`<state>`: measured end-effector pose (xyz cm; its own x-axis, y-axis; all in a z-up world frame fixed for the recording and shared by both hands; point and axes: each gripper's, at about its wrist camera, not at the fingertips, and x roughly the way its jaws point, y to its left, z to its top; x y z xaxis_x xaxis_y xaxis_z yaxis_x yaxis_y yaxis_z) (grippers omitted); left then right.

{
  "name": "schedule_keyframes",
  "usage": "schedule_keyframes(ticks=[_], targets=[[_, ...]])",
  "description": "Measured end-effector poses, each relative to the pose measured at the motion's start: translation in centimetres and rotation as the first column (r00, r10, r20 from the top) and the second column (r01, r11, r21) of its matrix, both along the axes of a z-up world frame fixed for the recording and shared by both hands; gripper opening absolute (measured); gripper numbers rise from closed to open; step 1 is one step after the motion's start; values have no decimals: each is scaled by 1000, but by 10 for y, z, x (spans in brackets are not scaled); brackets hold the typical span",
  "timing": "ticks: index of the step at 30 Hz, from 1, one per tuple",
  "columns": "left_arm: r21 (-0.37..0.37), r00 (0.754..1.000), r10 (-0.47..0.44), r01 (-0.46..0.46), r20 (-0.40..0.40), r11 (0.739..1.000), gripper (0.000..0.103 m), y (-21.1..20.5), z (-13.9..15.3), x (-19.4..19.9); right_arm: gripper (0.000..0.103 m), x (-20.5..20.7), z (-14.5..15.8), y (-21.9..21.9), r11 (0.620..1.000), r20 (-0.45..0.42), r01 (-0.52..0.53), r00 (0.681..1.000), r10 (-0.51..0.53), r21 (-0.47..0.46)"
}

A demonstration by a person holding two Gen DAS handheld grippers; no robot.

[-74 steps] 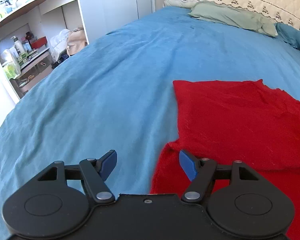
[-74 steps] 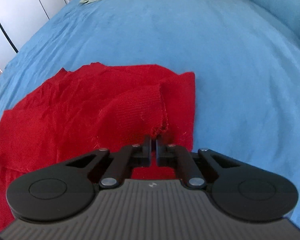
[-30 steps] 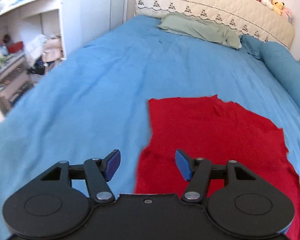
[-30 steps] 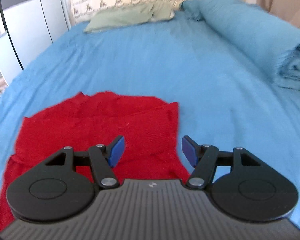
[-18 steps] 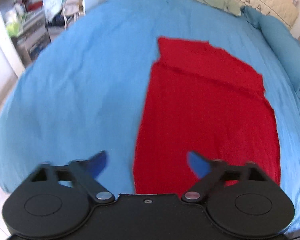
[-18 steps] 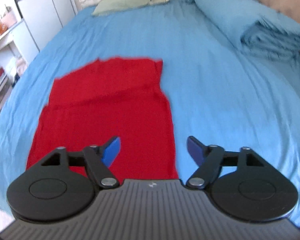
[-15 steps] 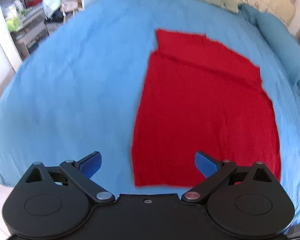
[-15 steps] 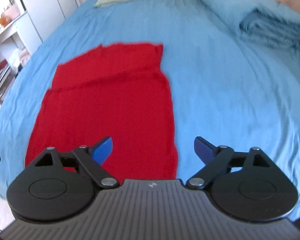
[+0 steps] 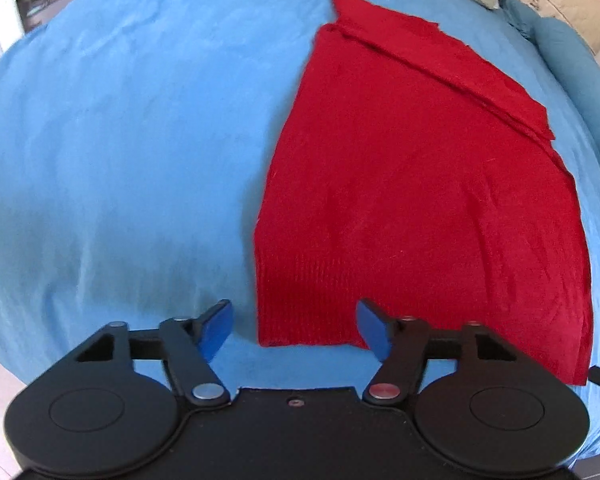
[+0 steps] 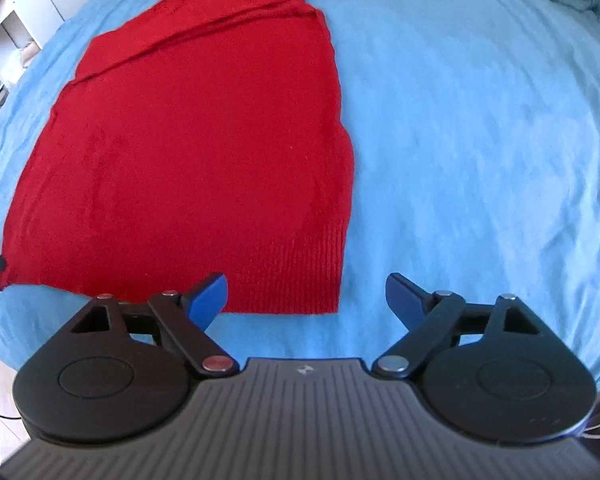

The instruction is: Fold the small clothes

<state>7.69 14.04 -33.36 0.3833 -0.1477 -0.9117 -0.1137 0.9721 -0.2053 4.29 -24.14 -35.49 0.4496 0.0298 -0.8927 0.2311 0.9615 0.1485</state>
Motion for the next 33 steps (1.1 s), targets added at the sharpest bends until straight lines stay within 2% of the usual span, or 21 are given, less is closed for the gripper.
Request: schedule_keyframes(ticks=[6,8,9,11,12,15,19,24,26,27,28,29,33], targets=[[-8,998,65,-66,-11,998,59,-3,-13,3,94,5,-14,-11,997,-44,56,998,-54,50],[-13,998,63,-63,-19,998,41,-4,-13,4,89,7,-17,-13,994,-58,80,995,-76,71],[-20,998,55,-55,-26,998,35,-6,-12,6,88,8,-17,-13,993,-63,87,995,-82,75],[-20,999,39,-40,-36,999,14,-6,-11,8,87,9,-17,-13,993,-68,95,994,-90,77],[-21,999,33,-34,-40,999,12,-6,-10,9,86,10,-16,-13,993,-70,93,994,-87,75],[-20,999,32,-33,-43,999,9,-4,-9,13,83,16,-17,-11,995,-76,81,994,-76,64],[-10,999,29,-29,-39,1000,9,-5,-6,14,72,23,-23,-13,995,-90,79,993,-73,63],[-3,999,35,-35,-41,999,9,-7,-4,14,68,28,-27,-10,996,-110,78,991,-73,45],[-5,998,40,-40,-45,999,8,-6,-4,13,61,29,-28,-9,996,-119,78,990,-73,35],[-7,998,42,-42,-47,999,8,-6,-4,14,47,30,-27,-8,997,-122,73,990,-69,32],[-13,998,45,-45,-47,999,8,-4,-2,15,29,31,-27,-7,997,-129,63,990,-58,36],[-22,998,49,-51,-47,998,8,-3,0,15,21,33,-26,-6,998,-132,48,990,-42,45],[-68,997,72,-74,-35,995,7,3,21,20,21,42,-11,-4,998,-120,18,993,-12,52]])
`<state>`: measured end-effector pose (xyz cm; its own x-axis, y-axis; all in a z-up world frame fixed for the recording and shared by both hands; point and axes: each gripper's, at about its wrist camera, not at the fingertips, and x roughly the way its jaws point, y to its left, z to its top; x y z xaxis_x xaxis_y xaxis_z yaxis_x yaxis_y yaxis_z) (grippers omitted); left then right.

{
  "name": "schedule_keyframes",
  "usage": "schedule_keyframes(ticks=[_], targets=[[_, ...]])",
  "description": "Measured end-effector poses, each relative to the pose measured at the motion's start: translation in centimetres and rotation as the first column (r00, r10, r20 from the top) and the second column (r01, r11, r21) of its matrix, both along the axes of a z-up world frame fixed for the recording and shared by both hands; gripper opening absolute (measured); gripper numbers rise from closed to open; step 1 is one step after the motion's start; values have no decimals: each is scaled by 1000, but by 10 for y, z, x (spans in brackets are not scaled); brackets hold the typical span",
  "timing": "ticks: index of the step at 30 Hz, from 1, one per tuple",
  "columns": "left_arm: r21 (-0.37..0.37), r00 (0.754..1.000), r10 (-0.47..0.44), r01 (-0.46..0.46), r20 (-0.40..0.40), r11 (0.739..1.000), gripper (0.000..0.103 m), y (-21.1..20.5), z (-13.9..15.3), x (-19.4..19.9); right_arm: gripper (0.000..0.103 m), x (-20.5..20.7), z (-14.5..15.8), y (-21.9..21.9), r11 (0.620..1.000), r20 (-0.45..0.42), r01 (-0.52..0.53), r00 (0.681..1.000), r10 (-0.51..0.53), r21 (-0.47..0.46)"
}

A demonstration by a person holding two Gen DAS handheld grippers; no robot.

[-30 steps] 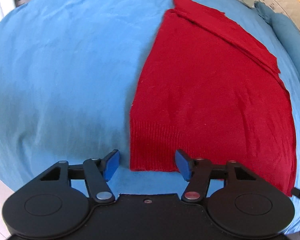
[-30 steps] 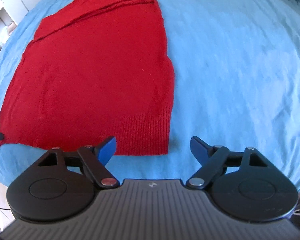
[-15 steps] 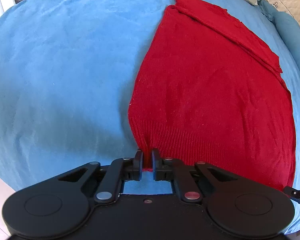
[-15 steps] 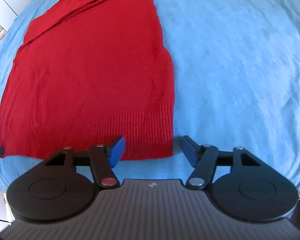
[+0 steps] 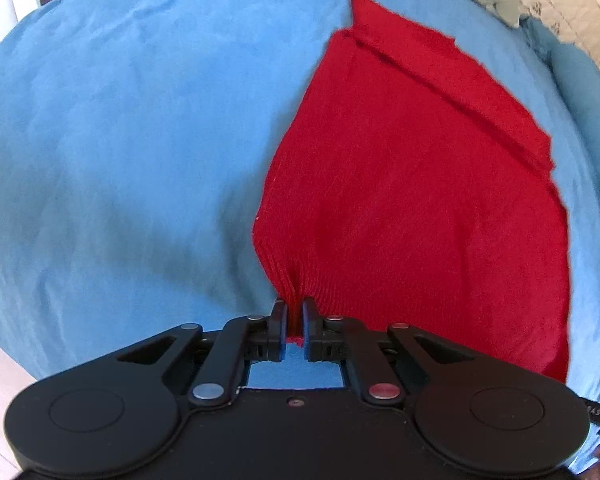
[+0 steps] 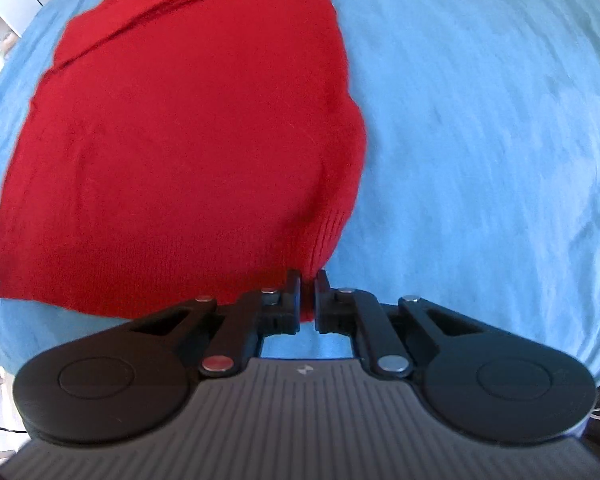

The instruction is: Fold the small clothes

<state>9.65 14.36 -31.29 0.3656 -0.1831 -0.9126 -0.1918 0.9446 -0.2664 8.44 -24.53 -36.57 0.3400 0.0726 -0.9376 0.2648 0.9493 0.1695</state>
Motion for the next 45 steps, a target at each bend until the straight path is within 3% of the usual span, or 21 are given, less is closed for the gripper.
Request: schedule_keyframes(ticks=[6,11,16,19,24,27,30,34,39,40,42,43,44,45], targets=[[-79,998,19,-14,63,997,7,5,58,20,21,20,63,-12,998,92,22,995,-28,61],[-159,985,58,-32,163,987,7,10,115,61,19,63,137,-28,993,209,64,974,-83,97],[-234,956,103,-38,273,972,7,13,155,136,19,133,187,-51,978,303,142,935,-183,152],[-207,938,78,-6,337,978,7,0,160,197,19,189,194,-63,972,336,158,919,-209,172],[-174,909,73,0,411,985,7,-26,123,294,19,297,159,-80,975,356,157,912,-203,156],[-152,899,81,-16,431,988,7,-42,79,339,19,354,111,-91,979,365,156,911,-194,131],[-129,904,88,-37,418,991,7,-53,34,372,18,399,60,-97,982,374,149,909,-182,114],[-121,904,140,-99,404,988,7,-51,-3,395,18,432,14,-104,983,377,144,909,-176,113],[-73,910,123,-102,396,992,8,-59,-15,405,19,447,-7,-105,989,384,111,912,-141,100],[-68,914,109,-89,391,994,11,-61,-15,408,19,448,-9,-105,991,380,104,916,-131,90],[-51,906,99,-85,411,995,46,-63,-10,407,24,447,-10,-103,992,378,91,919,-116,82],[-21,898,98,-99,429,995,77,-63,-3,404,38,447,-7,-102,993,381,89,917,-113,80],[16,886,92,-112,454,994,90,-65,4,399,51,443,-3,-103,994,390,80,915,-105,80],[58,869,64,-106,491,993,92,-67,13,390,82,438,3,-103,994,409,74,907,-99,77]])
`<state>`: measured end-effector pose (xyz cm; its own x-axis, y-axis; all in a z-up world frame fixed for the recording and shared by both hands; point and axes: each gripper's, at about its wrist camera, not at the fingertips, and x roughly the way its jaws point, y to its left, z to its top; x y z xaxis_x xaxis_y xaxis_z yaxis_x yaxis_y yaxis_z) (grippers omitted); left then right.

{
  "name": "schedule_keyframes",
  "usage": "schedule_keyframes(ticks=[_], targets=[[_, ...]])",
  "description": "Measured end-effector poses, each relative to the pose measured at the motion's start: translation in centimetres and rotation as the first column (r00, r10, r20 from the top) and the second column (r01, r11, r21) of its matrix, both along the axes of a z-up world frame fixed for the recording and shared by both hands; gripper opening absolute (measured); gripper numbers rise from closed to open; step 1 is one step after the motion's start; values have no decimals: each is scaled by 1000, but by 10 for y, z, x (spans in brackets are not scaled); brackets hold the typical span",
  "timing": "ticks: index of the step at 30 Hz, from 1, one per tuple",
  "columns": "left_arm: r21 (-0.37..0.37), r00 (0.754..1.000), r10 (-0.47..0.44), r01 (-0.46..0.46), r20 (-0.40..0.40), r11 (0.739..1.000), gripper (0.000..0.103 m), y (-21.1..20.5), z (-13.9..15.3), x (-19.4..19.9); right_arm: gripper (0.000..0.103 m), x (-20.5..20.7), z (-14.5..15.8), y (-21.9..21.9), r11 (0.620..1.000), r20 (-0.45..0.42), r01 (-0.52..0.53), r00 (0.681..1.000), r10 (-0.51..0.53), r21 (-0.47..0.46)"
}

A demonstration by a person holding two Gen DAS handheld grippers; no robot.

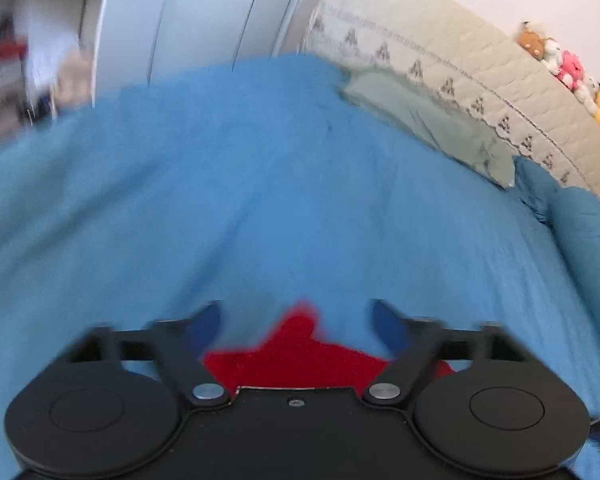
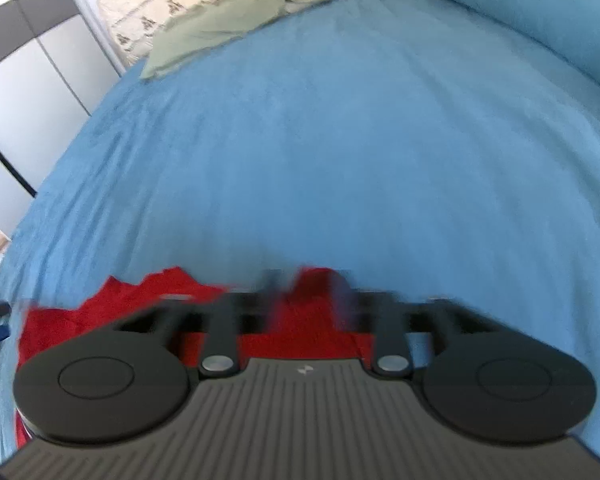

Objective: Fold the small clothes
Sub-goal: 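Lay the hem down over the body and open both grippers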

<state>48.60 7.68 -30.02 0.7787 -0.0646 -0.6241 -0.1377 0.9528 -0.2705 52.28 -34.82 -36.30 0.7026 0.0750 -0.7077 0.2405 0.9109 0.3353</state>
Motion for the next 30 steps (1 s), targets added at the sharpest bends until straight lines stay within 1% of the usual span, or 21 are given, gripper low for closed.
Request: schedule_keyframes(ticks=[1,2,3,5,6,8,10,13,14,15,17,19,20,21,23,24,26,28,30], targets=[[31,999,-23,22,24,999,92,-3,6,-7,100,-7,8,2,1000,36,3,999,-3,-14],[56,998,-52,50,31,997,92,-6,11,-15,102,-15,15,5,1000,72,-4,997,6,-27],[74,996,-87,85,20,994,93,-11,14,-24,102,-23,24,10,999,100,-30,994,34,-41],[81,983,-181,182,-23,980,94,-22,12,-38,102,-35,31,20,996,94,-76,992,81,-55],[80,973,-226,230,-52,970,94,-28,7,-44,103,-42,31,27,992,89,-109,990,114,-56],[83,954,-275,285,-115,955,94,-39,-9,-51,103,-51,25,41,983,68,-167,983,172,-73],[90,940,-290,309,-179,947,94,-45,-31,-54,103,-56,10,56,971,26,-215,975,219,-106],[95,932,-262,293,-251,951,94,-42,-64,-53,103,-58,-17,67,961,-29,-243,970,241,-132],[99,934,-258,290,-248,952,95,-41,-71,-53,103,-57,-28,67,962,-49,-234,972,229,-138],[109,936,-267,297,-229,949,96,-40,-75,-56,103,-59,-36,64,965,-55,-223,974,218,-134],[132,928,-294,329,-229,935,103,-45,-78,-56,103,-58,-45,61,969,-37,-208,978,205,-131],[169,925,-292,337,-245,926,103,-54,-76,-54,103,-57,-46,63,966,-34,-210,978,207,-149],[172,928,-281,327,-246,929,102,-55,-73,-56,103,-56,-44,65,965,-40,-212,977,209,-154],[158,935,-262,304,-240,939,102,-55,-65,-60,103,-58,-39,65,966,-36,-207,978,204,-153],[117,949,-238,266,-207,957,102,-53,-45,-67,103,-68,-18,61,972,6,-196,980,198,-128],[103,955,-233,254,-186,962,102,-54,-32,-76,103,-76,-7,59,975,22,-190,981,194,-117],[107,962,-215,235,-170,966,103,-60,-8,-95,103,-98,15,52,983,32,-160,986,163,-93],[107,959,-215,237,-184,966,103,-71,9,-114,103,-126,34,46,990,3,-126,992,126,-56],[93,952,-230,253,-203,963,103,-81,15,-129,103,-158,43,42,996,-55,-81,995,79,-29]])
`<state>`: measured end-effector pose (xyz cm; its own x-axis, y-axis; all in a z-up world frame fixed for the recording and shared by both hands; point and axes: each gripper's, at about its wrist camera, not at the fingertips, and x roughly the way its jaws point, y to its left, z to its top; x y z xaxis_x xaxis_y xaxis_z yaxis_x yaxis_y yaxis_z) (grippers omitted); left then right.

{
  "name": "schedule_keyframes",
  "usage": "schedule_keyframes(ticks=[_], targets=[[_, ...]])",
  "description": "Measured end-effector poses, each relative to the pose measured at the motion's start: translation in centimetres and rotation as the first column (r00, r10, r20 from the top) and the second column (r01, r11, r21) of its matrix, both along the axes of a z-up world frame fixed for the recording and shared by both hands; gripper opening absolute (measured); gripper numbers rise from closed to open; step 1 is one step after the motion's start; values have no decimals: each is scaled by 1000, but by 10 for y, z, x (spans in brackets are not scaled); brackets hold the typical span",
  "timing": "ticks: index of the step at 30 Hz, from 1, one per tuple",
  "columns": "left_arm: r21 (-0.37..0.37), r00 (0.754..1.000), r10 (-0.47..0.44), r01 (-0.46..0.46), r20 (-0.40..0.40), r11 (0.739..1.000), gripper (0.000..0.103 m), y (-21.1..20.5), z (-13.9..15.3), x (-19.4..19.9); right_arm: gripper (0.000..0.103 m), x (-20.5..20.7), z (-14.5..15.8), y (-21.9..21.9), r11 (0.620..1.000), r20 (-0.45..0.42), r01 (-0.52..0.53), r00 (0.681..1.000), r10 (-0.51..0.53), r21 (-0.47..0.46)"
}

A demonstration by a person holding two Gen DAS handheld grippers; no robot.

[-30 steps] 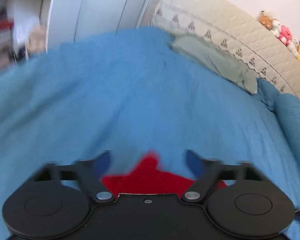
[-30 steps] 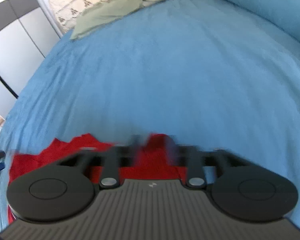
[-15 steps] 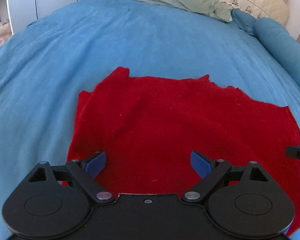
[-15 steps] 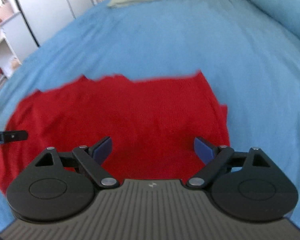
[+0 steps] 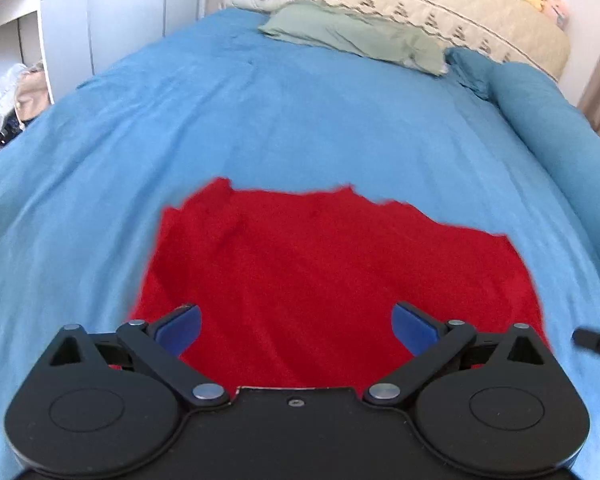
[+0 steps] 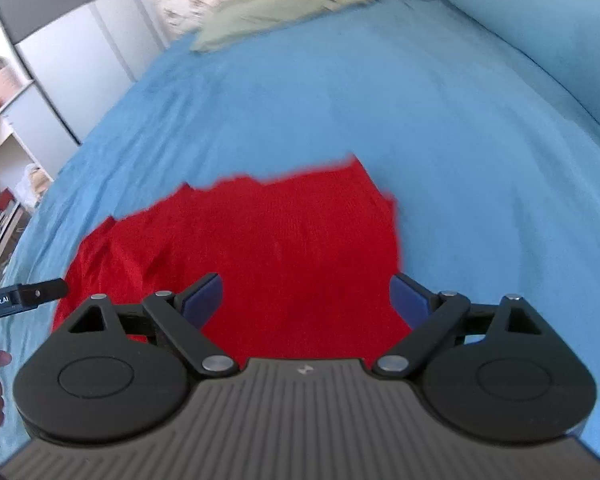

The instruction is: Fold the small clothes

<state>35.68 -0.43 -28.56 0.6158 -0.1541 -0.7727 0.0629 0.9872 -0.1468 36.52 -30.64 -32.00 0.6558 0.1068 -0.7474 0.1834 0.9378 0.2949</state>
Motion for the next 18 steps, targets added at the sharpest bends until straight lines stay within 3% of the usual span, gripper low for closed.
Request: schedule_keyframes(ticks=[4,7,11,13,18], targets=[[12,997,-9,10,-81,1000,103,-24,-14,-16,103,-47,-14,-5,992,-165,102,982,-89,72],[21,997,-22,24,-74,999,103,-38,-31,-17,103,-68,-38,-9,976,-242,174,960,-140,128],[63,999,-34,36,-30,997,103,-53,-46,-5,96,-76,-64,-17,945,-227,266,949,-221,192],[75,999,-51,51,-6,996,103,-59,-53,6,85,-73,-74,-21,931,-204,293,947,-250,218],[123,999,5,-9,36,992,102,-65,-62,38,81,-59,-87,-25,901,-147,352,935,-323,256]])
